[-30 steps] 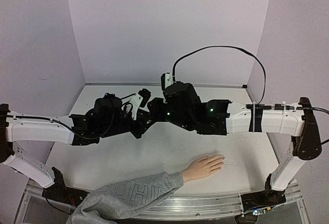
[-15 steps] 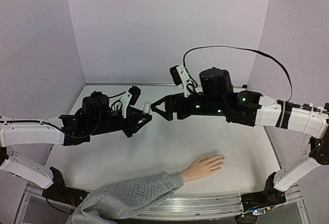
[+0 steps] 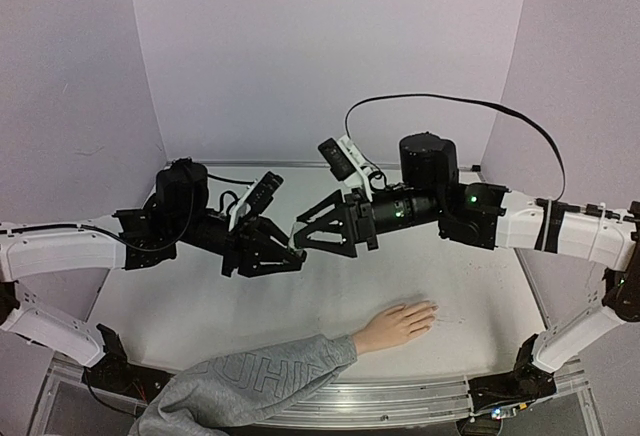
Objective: Paint the nails
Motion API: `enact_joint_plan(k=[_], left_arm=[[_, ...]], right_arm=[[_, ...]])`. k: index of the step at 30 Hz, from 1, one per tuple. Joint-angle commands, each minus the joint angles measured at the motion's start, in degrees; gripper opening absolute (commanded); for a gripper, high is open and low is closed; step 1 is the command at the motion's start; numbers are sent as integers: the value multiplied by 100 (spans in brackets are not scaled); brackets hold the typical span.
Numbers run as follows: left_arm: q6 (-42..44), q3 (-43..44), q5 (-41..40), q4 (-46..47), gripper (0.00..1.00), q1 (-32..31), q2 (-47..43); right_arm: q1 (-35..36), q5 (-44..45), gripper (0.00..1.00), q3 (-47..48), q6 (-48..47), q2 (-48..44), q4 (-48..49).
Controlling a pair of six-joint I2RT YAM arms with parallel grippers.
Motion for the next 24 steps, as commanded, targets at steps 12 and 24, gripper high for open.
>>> enact_joint_plan(k=[12,24], left_arm=[[-84,474,861,380,0,-246,333],[-63,497,153,388,0,-231,287]], right_arm=[[2,-1225,42,113,344,315,1095],[12,-1038,16,-74,282,250,1102]])
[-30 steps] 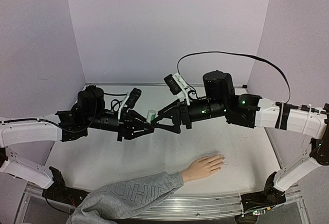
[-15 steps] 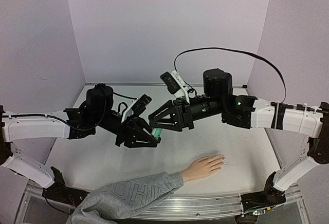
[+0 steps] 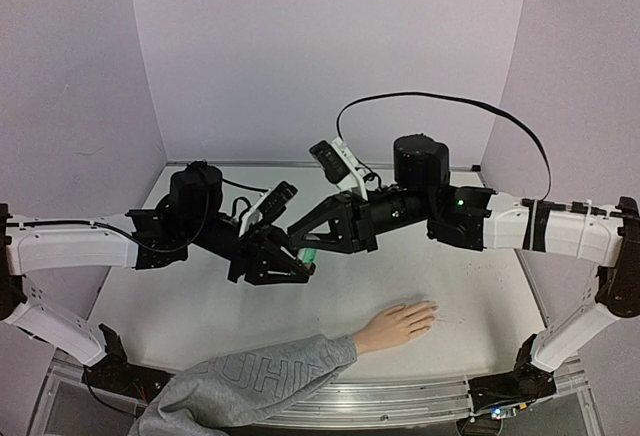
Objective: Paint the nails
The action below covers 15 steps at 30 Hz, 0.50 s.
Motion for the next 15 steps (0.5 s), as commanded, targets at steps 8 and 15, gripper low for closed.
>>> enact_joint_plan(k=[8,15], left_arm=[[350,-92,-3886,293,0,-37,-498],[1597,-13,-8460,267,0,-614,101]], right_arm=[[7,1002,0,-261,176,-85,232],[825,6129,0,427,2137,414,-1654]])
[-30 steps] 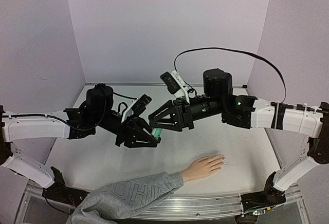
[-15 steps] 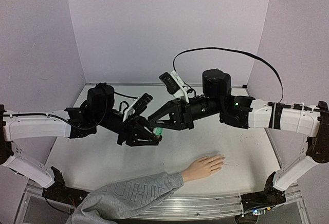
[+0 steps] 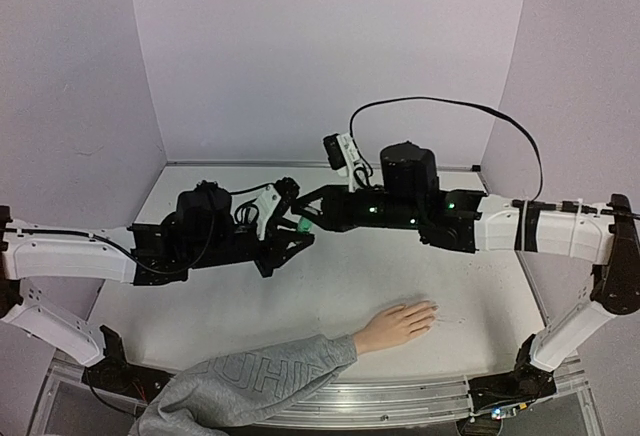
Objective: Paint the nails
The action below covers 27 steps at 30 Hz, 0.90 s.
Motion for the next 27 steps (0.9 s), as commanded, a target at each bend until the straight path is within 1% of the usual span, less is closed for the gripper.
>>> enact_joint_plan(k=[1,2,3,5,7,9,11,14,15,16,19,20,22,24,27], left_arm=[[677,305,-3318,490,0,-49,411],[667,359,-3256,488,0,-68,504],[666,404,-3150,483,0,-80,574],[659,401,-2812,474,0,-91,649],[637,311,-2384,473,0,-90,567],[625,174,-1933,463,0,-84,453],[551,54,-1548,378,0,-83,336],[377,-62,-957,216,0,-75,184],[306,-78,-796,158,0,-68,136],[270,-83,-606,102,0,-49,98],[-5,-76,295,28,0,103,-34],[-101,-70,727,32,0,207,-77],[-312,-20,1638,34,0,449,-125],[-445,69,2625,34,0,666,-113],[-450,224,3917,35,0,751,-43]], right_arm=[[1077,3678,0,673,1757,345,-1712],[1288,4073,0,774,1860,412,-1730],[1407,4240,0,920,1873,528,-1731],[1408,4050,0,1108,1831,709,-1739],[1279,3824,1,1125,1690,687,-1740],[1060,3455,11,1072,1415,541,-1704],[761,2784,29,948,1056,327,-1622],[244,1466,41,670,187,-32,-1354],[114,1050,48,600,-51,-117,-1327],[7,648,53,532,-267,-205,-1313],[-176,-284,71,365,-694,-428,-1303],[-222,-551,77,270,-799,-494,-1282],[-275,-1027,86,192,-972,-569,-1266],[-289,-1534,88,155,-1171,-583,-1261],[-290,-2216,90,86,-1389,-584,-1191]])
